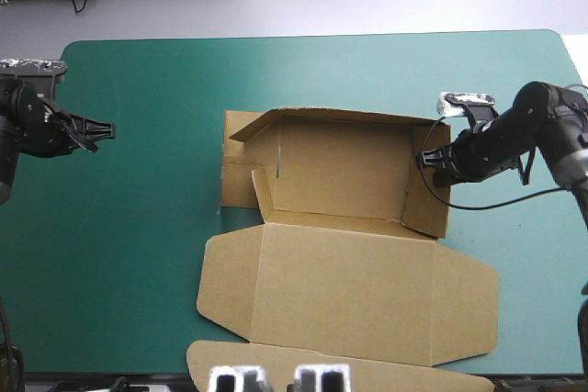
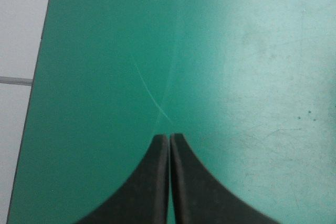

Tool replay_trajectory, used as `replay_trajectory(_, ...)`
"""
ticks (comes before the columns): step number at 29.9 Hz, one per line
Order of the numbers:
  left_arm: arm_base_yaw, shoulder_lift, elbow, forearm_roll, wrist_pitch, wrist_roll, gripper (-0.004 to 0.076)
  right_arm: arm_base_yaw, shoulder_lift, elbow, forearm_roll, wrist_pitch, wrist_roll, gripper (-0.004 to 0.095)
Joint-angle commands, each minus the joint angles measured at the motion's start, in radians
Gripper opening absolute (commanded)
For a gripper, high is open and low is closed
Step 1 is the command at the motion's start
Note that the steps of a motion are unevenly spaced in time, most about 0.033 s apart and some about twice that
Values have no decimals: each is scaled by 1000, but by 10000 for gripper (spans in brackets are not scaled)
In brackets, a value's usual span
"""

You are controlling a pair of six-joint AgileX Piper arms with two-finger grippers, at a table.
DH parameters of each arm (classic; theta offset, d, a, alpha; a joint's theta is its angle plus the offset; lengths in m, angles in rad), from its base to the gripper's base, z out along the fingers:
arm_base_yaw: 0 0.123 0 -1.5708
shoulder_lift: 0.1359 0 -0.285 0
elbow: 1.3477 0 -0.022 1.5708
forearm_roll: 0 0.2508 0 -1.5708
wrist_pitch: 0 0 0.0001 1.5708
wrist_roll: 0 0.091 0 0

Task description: Fold the box

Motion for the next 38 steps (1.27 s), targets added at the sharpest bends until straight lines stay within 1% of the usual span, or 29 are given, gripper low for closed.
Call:
replay_trajectory(1,5,-31,-13,-12,-50,14,-5,2,59,-78,17,-11,-9,-1)
replay_trajectory(5,5,-31,-13,-12,-71,17,-5,2,145,-124,30,-73,-44,0)
replay_trajectory(8,5,-31,-13,-12,-82,13,-5,2,179,-142,51,-151,-81,11)
replay_trajectory(10,5,-31,-13,-12,-89,16,-5,2,191,-142,72,-207,-73,58)
replay_trajectory(14,5,-31,-13,-12,-94,26,-5,15,196,-142,68,-274,-72,239)
replay_trajectory(15,5,-31,-13,-12,-94,26,-5,21,196,-146,67,-281,-72,308)
replay_trajectory(16,5,-29,-13,-12,-94,26,-5,20,196,-153,67,-278,-72,347)
replay_trajectory(18,5,-29,-13,-16,-96,26,-5,20,196,-187,69,-234,-74,405)
replay_trajectory(22,5,-18,-13,-65,-112,26,-5,20,191,-319,44,-106,-74,402)
replay_trajectory(26,5,10,-13,-136,-117,26,-5,20,176,-483,-28,20,-74,380)
replay_trajectory(27,5,15,-13,-148,-115,26,-5,20,168,-514,-45,20,-65,369)
replay_trajectory(29,5,25,-13,-169,-102,26,-5,20,144,-545,-77,20,17,341)
replay_trajectory(32,6,37,-13,-199,-70,26,-5,20,99,-531,-118,20,25,291)
replay_trajectory(35,6,38,-13,-250,-49,29,-5,20,29,-452,-118,20,48,276)
replay_trajectory(38,6,38,-13,-281,-45,33,-5,20,-41,-317,-101,20,32,276)
